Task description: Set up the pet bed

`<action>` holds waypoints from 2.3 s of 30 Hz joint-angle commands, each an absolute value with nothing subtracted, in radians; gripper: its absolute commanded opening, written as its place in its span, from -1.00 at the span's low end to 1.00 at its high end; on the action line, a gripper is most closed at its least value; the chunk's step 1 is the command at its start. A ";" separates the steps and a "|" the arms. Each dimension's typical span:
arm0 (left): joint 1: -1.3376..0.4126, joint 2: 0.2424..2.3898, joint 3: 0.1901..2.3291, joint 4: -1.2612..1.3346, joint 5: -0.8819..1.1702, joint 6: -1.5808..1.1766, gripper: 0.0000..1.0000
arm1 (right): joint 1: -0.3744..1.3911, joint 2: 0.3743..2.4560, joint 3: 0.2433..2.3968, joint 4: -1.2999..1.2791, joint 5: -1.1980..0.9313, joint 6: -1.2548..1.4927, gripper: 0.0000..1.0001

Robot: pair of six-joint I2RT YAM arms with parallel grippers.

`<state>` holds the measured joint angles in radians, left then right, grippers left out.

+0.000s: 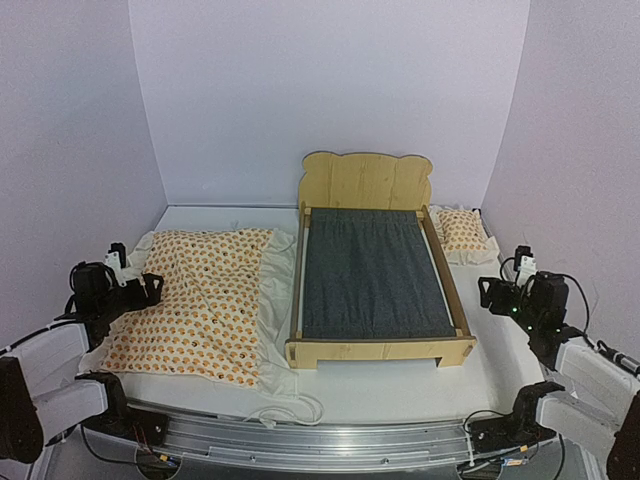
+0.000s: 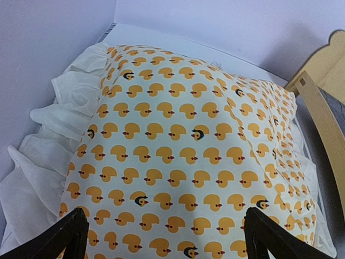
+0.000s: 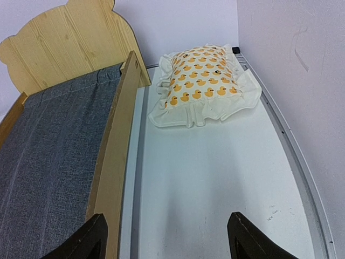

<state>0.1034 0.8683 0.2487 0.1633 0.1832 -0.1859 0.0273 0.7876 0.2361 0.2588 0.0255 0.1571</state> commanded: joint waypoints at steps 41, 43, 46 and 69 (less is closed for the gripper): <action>-0.217 1.538 1.559 -0.658 0.432 0.349 -1.00 | 0.658 1.540 1.327 -0.083 -0.123 0.401 0.54; -0.231 1.531 1.681 -0.701 0.469 0.306 -1.00 | 0.671 1.608 1.404 -0.084 -0.173 0.481 0.58; -0.274 1.526 1.807 -0.746 0.482 0.264 -1.00 | 0.712 1.711 1.529 -0.083 -0.234 0.562 0.78; -0.480 1.710 2.365 -0.682 0.435 0.052 -1.00 | 0.861 1.869 1.914 -0.061 -0.351 0.598 -1.00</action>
<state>-0.4849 1.7233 2.1696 -0.9486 0.4777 0.0857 0.8481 2.0226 1.8698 -0.0473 -0.3888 0.6477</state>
